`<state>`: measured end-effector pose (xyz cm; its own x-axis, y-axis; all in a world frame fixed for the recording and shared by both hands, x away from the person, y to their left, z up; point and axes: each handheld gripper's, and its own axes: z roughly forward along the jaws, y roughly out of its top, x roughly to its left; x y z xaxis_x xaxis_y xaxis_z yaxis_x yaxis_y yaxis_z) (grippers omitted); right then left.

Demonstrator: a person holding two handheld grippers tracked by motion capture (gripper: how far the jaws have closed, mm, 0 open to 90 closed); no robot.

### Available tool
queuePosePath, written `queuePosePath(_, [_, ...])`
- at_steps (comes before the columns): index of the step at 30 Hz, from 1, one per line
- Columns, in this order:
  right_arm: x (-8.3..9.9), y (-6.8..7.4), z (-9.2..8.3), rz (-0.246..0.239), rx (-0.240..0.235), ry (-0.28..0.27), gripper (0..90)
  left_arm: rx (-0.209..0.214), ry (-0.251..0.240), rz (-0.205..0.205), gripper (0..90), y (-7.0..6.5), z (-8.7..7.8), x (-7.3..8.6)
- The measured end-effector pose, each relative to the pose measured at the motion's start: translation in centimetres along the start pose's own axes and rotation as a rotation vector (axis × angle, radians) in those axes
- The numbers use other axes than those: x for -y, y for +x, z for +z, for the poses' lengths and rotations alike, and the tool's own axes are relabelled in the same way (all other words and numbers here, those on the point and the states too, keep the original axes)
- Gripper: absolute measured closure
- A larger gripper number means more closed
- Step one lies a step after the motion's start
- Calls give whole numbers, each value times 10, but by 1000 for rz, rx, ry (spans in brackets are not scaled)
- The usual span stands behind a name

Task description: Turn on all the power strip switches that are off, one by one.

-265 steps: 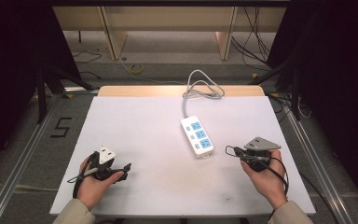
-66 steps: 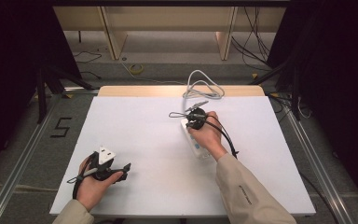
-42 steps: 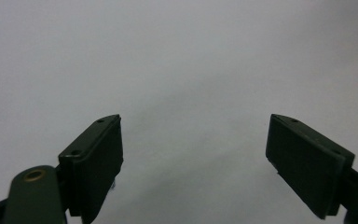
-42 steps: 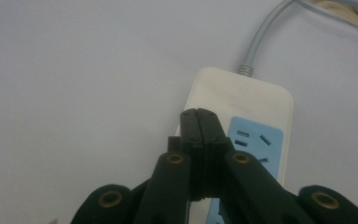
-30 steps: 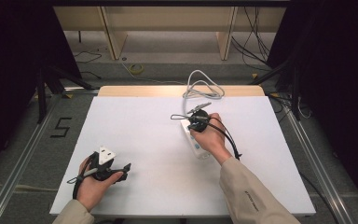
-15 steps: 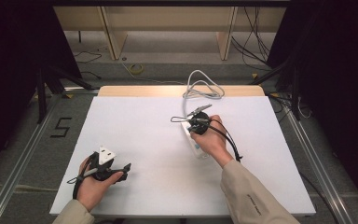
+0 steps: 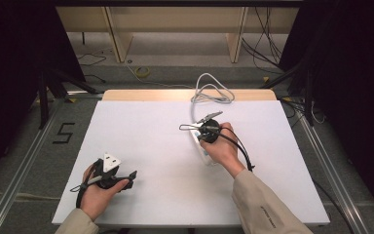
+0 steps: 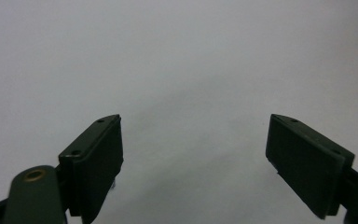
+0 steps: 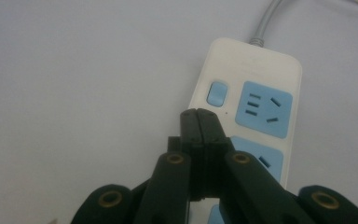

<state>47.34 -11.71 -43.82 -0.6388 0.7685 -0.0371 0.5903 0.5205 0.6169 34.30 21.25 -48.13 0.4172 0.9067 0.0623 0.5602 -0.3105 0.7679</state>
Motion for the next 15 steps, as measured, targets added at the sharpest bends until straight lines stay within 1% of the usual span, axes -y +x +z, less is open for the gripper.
queuePosePath(4, [3,0,-2,6,1,2,900,0,1,0,187,0,0,0])
queuePosePath(15, [6,2,-6,-2,-9,2,900,-1,-1,-1,188,0,0,0])
